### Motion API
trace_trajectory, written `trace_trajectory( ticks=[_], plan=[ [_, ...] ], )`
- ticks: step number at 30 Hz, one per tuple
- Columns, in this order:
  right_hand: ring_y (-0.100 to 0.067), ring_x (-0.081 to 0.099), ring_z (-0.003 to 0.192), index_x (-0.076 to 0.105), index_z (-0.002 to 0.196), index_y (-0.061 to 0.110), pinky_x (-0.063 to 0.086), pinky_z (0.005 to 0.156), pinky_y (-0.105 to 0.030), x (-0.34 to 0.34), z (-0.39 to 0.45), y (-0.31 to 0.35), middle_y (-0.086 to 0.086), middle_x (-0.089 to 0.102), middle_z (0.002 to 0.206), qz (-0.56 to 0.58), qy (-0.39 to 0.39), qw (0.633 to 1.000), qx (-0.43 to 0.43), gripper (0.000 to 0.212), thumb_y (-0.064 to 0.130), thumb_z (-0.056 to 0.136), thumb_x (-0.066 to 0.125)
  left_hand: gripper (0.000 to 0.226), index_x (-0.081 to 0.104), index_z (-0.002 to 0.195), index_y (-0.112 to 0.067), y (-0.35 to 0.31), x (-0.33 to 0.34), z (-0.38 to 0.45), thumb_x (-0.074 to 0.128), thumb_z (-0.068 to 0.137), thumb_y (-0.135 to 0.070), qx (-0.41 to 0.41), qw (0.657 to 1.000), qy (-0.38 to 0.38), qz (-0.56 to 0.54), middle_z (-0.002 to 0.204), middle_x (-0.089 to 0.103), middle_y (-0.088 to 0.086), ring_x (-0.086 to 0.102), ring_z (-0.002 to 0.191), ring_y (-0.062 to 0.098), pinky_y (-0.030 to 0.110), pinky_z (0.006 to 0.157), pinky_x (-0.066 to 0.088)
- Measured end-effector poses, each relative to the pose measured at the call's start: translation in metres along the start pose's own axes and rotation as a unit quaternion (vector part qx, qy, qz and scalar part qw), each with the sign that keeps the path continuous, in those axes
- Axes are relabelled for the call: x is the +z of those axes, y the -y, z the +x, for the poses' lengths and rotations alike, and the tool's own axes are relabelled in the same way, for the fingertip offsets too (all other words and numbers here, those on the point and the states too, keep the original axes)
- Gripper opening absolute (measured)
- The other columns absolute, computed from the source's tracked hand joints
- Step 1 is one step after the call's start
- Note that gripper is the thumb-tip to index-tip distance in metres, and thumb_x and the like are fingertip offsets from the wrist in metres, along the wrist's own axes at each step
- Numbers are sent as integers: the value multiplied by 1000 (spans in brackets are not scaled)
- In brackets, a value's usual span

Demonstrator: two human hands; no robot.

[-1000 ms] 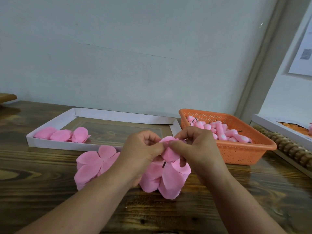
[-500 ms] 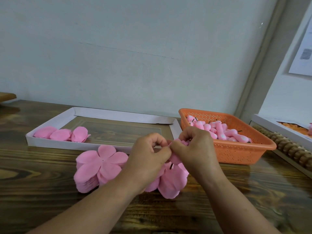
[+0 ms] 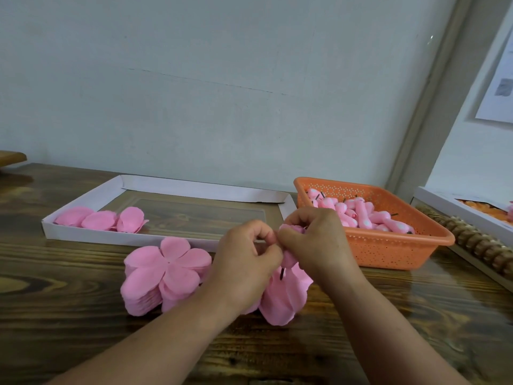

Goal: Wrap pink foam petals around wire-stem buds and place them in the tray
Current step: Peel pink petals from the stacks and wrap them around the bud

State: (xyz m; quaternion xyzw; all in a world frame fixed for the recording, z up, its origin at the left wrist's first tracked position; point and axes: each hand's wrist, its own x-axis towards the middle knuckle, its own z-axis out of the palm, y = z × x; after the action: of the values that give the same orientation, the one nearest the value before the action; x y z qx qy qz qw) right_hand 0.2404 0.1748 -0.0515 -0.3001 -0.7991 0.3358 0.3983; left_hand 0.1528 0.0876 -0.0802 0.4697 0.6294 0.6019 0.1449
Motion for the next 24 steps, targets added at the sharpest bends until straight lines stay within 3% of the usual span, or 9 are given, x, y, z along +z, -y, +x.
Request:
trace_trajectory(
  ticks=[4,8,10,15,18,24],
  plan=[
    [-12,46,44,57,54,9,36,47,-22,2,7,0,1,52,43,-1,-7,1000,-5,20,0,71,59,20,63,70,-15,-1,-2,1,58,84,-2,-6,1000,-5,-30,65,69,8,65,58,19,32,59,54],
    [-7,44,42,61,59,5,35,44,-21,-4,10,0,4,52,45,48,17,999,6,18,1,77,61,22,58,87,-10,-5,-6,11,43,94,5,-115,975,-27,-188,81,71,11,70,70,20,32,69,58],
    [-5,43,39,60,58,11,35,40,-21,-7,9,2,8,51,45,63,41,997,4,23,1,79,61,22,60,98,-8,-5,-12,15,42,96,4,-143,979,25,-144,88,72,13,70,73,20,32,71,59],
    [-2,43,37,62,62,9,35,35,-20,-11,9,8,-4,55,56,64,37,997,10,21,-2,79,62,35,65,110,-9,-7,-25,15,50,86,11,-113,975,188,-38,93,74,11,71,79,18,33,77,59],
    [-2,42,33,62,64,7,33,35,-18,-9,9,10,-4,55,57,40,44,998,12,18,-1,80,62,27,65,104,-12,-7,-22,12,55,86,5,-81,977,193,28,92,73,11,71,86,23,43,83,57],
    [-2,42,37,64,66,3,35,41,-18,-7,10,13,2,54,51,0,34,999,3,14,5,80,66,14,64,97,-11,-7,-15,9,59,87,-3,-45,984,164,62,81,72,12,72,73,23,49,74,58]
  ],
)
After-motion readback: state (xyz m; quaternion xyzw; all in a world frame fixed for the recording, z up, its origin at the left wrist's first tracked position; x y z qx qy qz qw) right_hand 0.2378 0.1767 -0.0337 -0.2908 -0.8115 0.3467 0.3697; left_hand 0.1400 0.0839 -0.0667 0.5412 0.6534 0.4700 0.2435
